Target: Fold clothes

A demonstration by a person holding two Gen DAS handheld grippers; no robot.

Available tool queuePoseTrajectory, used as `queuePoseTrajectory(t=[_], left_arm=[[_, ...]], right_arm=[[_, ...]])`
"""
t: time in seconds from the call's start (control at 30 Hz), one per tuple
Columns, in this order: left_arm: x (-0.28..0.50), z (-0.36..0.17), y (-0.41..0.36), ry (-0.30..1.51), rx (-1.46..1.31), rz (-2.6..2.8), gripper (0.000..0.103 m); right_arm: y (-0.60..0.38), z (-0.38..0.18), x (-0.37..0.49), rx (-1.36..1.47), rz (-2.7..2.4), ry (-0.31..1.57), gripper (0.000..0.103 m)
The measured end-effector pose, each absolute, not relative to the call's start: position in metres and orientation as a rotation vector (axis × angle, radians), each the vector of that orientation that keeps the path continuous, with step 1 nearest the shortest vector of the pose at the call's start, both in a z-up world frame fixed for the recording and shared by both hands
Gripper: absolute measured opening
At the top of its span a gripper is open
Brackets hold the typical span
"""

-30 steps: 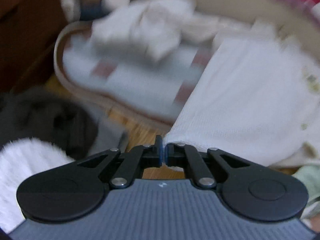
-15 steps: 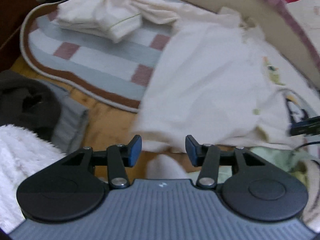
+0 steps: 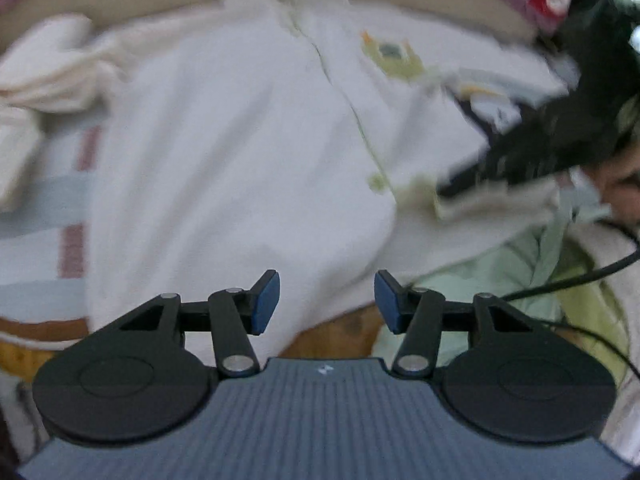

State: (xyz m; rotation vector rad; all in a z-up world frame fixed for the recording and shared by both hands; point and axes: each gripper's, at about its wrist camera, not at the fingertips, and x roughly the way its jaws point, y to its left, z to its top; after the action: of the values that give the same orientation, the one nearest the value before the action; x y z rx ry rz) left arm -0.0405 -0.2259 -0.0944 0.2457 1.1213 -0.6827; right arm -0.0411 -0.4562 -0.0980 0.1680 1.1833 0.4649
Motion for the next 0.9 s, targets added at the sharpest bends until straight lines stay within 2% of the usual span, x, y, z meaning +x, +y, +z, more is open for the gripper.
queuePoseTrajectory(t=[0.17, 0.23, 0.27, 0.47, 0.63, 0.7, 0.77, 0.83, 0.9], left_arm=[[-0.032, -0.113, -0.236, 1.100, 0.375, -0.700, 0.050], [-0.030, -0.114, -0.237, 1.067, 0.431, -0.700, 0.026], [-0.029, -0.114, -0.237, 1.050, 0.459, -0.701, 0.003], [0.009, -0.112, -0.223, 0.996, 0.414, -0.661, 0.004], [0.049, -0.132, -0.180, 1.156, 0.045, -0.610, 0.007], [0.055, -0.137, -0.167, 1.176, -0.018, -0.576, 0.007], [0.054, -0.137, -0.164, 1.166, 0.003, -0.556, 0.007], [0.051, -0.136, -0.165, 1.158, 0.019, -0.549, 0.007], [0.048, -0.136, -0.165, 1.158, 0.027, -0.541, 0.007]], right_arm=[[-0.463, -0.087, -0.031, 0.196, 0.431, 1.068, 0.007], [-0.466, -0.086, -0.025, 0.194, 0.401, 1.030, 0.007], [-0.468, -0.086, -0.020, 0.190, 0.381, 1.017, 0.007], [-0.474, -0.089, -0.012, 0.140, 0.233, 1.000, 0.007], [-0.474, -0.093, -0.019, 0.091, 0.101, 1.019, 0.014], [-0.473, -0.077, -0.031, 0.146, 0.162, 0.934, 0.014], [-0.462, -0.065, -0.039, 0.174, 0.262, 0.886, 0.020], [-0.445, -0.070, -0.040, 0.209, 0.330, 0.909, 0.041], [-0.428, -0.076, -0.040, 0.244, 0.397, 0.932, 0.042]])
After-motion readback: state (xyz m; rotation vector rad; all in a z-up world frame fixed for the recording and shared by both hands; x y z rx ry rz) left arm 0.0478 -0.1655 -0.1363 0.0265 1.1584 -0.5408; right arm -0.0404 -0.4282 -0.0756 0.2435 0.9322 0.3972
